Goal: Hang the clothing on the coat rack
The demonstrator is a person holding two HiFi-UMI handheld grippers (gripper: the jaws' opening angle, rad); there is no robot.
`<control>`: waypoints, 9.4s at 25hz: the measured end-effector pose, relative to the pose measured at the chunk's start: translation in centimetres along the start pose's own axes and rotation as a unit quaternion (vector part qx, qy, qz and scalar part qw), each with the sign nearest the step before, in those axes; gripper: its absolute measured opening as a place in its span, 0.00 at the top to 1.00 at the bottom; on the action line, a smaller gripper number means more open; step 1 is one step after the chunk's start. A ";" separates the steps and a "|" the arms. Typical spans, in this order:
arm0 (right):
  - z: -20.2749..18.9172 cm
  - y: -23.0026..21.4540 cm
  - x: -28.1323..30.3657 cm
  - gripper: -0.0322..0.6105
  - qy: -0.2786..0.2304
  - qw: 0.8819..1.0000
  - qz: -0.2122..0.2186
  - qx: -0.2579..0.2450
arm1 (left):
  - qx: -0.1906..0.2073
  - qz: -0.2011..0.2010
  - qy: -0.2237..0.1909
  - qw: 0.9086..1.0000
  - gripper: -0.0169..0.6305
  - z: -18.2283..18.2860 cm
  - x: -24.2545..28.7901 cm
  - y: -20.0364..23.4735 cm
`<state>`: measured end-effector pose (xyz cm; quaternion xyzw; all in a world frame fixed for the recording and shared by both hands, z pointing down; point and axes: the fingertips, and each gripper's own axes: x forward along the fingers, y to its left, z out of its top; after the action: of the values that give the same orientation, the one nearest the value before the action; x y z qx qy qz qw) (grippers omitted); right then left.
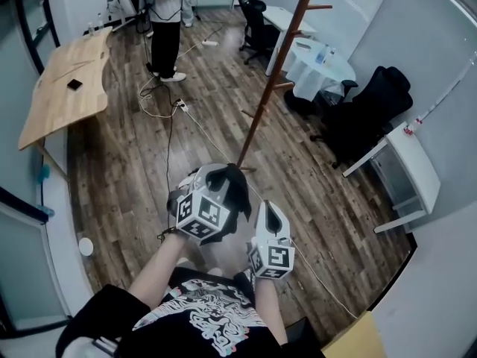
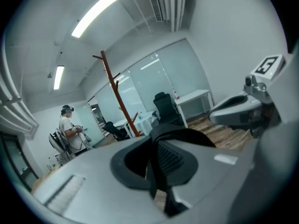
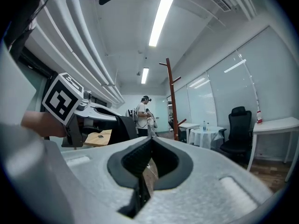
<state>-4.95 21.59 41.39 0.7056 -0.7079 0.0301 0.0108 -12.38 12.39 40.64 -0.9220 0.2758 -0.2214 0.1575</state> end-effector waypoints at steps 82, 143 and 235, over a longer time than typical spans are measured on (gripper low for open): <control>-6.0 -14.2 34.9 0.74 0.086 0.996 -0.036 0.011 | -0.039 -0.102 -0.038 0.993 0.96 0.9 33.5 14.9; -3.5 -24.6 40.9 0.93 0.039 0.998 -0.042 0.004 | -0.050 -0.054 0.052 0.996 0.96 -1.6 39.4 15.5; -15.2 -27.1 50.2 0.81 0.191 0.969 0.133 0.085 | -0.179 -0.035 0.151 0.972 0.95 -10.3 50.6 13.1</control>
<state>21.50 -27.68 60.16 0.5843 -0.7752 0.2256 0.0818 14.74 -29.11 60.25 -0.9005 0.2986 -0.3101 -0.0615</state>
